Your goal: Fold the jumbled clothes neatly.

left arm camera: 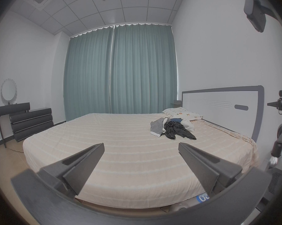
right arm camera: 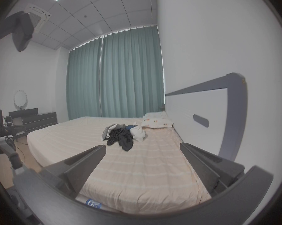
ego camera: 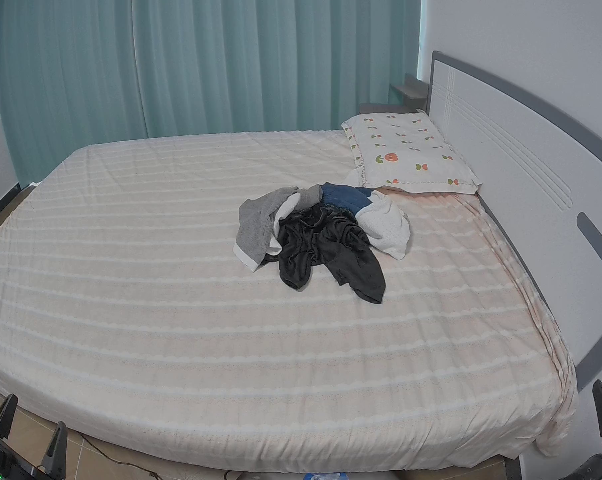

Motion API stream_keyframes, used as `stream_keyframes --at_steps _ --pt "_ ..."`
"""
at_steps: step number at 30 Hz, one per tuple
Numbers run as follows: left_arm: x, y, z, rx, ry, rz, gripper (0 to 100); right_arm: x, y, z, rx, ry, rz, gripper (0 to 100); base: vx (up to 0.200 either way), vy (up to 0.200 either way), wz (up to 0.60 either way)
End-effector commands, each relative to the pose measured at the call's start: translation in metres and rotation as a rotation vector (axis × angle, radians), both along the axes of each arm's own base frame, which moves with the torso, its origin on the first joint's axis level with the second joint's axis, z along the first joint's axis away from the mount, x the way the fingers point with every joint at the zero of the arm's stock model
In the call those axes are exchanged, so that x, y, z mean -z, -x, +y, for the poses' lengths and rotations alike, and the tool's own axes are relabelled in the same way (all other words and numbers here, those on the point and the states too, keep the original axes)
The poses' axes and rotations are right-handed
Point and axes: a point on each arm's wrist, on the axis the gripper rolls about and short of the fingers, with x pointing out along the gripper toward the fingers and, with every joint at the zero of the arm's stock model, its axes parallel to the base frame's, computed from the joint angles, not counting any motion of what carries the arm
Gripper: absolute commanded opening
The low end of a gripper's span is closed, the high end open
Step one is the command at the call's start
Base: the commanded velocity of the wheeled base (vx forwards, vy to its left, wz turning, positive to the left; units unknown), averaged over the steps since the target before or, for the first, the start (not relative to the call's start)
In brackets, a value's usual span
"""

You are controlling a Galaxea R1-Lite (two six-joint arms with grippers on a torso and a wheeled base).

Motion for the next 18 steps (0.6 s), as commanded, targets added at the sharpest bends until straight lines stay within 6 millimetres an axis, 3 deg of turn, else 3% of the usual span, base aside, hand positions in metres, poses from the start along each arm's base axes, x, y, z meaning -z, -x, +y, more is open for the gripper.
stream_keyframes --at_steps 1,3,4,6,7,8,11,15,18 --pt "0.004 -0.001 0.000 0.000 0.000 0.014 100 -0.019 -0.055 0.003 -0.066 -0.037 0.322 100 0.000 0.000 0.00" --pt "0.004 -0.001 0.000 0.000 0.000 0.014 100 -0.020 -0.065 0.005 -0.084 -0.040 0.357 100 0.000 0.000 0.00" --pt "0.004 -0.001 0.000 0.000 0.000 0.014 100 -0.021 -0.091 0.009 -0.115 -0.049 0.409 100 0.000 0.000 0.00" --pt "0.004 -0.001 0.000 0.000 0.000 0.014 100 -0.021 -0.110 0.013 -0.124 -0.066 0.435 100 0.000 0.000 0.00" --pt "0.004 -0.001 0.000 0.000 0.000 0.014 100 -0.021 -0.110 0.013 -0.124 -0.066 0.435 100 0.000 0.000 0.00" --pt "0.004 -0.001 0.000 0.000 0.000 0.014 100 -0.016 -0.140 0.017 -0.123 -0.074 0.485 100 0.000 0.000 0.00" --pt "0.004 -0.001 0.000 0.000 0.000 0.014 100 -0.006 -0.183 0.023 -0.109 -0.091 0.548 100 0.000 0.000 0.00" --pt "0.004 -0.001 0.000 0.000 0.000 0.014 100 0.006 -0.226 0.033 -0.108 -0.135 0.585 100 0.000 0.000 0.00" --pt "0.004 -0.001 0.000 0.000 0.000 0.014 100 0.013 -0.261 0.052 -0.076 -0.169 0.612 100 0.000 0.000 0.00"
